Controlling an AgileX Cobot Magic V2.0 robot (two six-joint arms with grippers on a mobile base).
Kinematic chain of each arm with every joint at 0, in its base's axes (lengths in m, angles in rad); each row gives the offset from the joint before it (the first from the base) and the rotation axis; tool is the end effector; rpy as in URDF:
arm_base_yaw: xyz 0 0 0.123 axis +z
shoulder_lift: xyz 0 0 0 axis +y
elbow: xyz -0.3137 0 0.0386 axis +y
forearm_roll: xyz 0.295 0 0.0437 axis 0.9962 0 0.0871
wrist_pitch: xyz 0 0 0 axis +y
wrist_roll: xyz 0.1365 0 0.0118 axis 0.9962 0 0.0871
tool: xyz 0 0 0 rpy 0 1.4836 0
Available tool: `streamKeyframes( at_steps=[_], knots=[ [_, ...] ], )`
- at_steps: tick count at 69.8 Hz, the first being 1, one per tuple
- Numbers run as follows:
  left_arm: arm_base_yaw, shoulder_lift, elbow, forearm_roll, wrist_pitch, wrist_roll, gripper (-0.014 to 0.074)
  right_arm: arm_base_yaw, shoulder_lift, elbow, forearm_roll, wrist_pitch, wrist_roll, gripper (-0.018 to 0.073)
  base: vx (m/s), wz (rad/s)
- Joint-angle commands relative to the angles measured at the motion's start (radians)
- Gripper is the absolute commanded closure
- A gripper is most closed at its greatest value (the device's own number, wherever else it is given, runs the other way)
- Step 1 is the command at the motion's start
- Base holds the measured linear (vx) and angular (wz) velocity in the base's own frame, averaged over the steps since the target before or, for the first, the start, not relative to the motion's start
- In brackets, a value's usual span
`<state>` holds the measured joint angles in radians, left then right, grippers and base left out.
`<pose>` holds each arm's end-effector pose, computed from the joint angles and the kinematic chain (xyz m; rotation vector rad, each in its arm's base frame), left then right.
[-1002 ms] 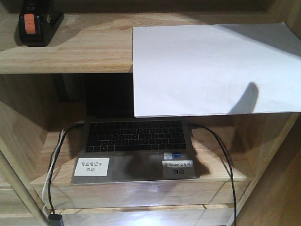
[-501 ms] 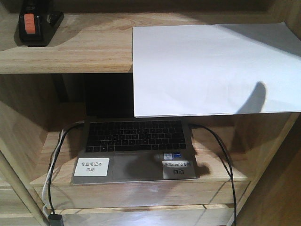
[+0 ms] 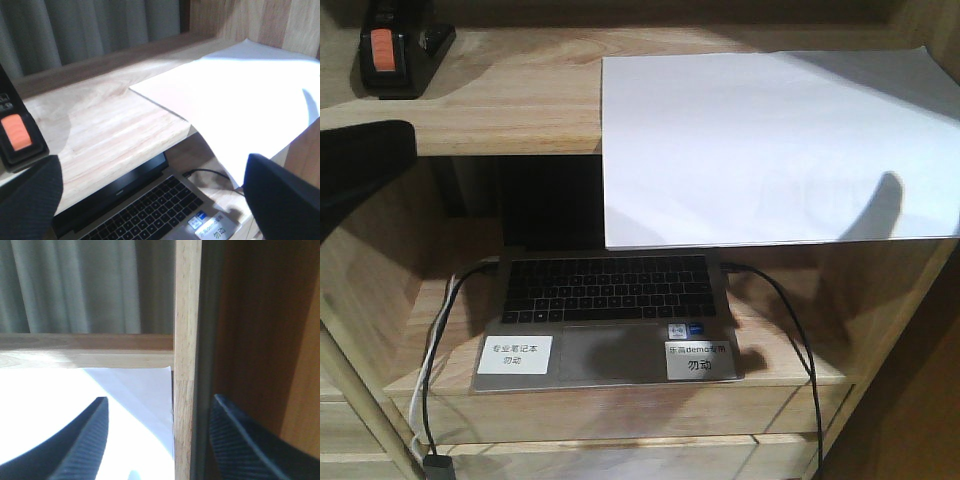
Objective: Grab stapler and paper to desk for stapling
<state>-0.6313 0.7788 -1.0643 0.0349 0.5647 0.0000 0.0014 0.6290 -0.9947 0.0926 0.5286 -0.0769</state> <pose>0.1703 -0.1213 0.4696 0.5650 1.6896 -0.4195 0.1654 0.0066 0.4748 -0.0342 1.6444 0.0418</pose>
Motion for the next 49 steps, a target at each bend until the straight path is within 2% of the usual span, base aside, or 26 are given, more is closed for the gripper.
streamKeyframes(
  at_steps=[1,5,21,28,38,49],
  knots=[
    [-0.006,0.006,-0.030,0.011,-0.111,-0.009,-0.0084,-0.001,0.009,-0.029,0.000,-0.071,-0.003,0.0161,0.00,0.00],
    [-0.005,0.021,-0.041,0.039,-0.120,-0.038,-0.0084,-0.001,0.009,-0.029,0.000,-0.071,-0.003,0.0161,0.00,0.00],
    [-0.005,0.184,-0.262,0.258,0.026,-0.319,-0.0084,-0.001,0.009,-0.029,0.000,-0.071,-0.003,0.0161,0.00,0.00],
    [-0.005,0.274,-0.382,0.322,0.104,-0.371,-0.0084,-0.001,0.009,-0.029,0.000,-0.071,-0.003,0.0161,0.00,0.00],
    [-0.005,0.402,-0.544,0.372,0.196,-0.425,-0.0084,-0.001,0.009,-0.029,0.000,-0.071,-0.003,0.0161,0.00,0.00],
    [-0.003,0.521,-0.711,0.455,0.359,-0.507,-0.0084,-0.001,0.009,-0.029,0.000,-0.071,-0.003,0.0161,0.00,0.00]
  ],
)
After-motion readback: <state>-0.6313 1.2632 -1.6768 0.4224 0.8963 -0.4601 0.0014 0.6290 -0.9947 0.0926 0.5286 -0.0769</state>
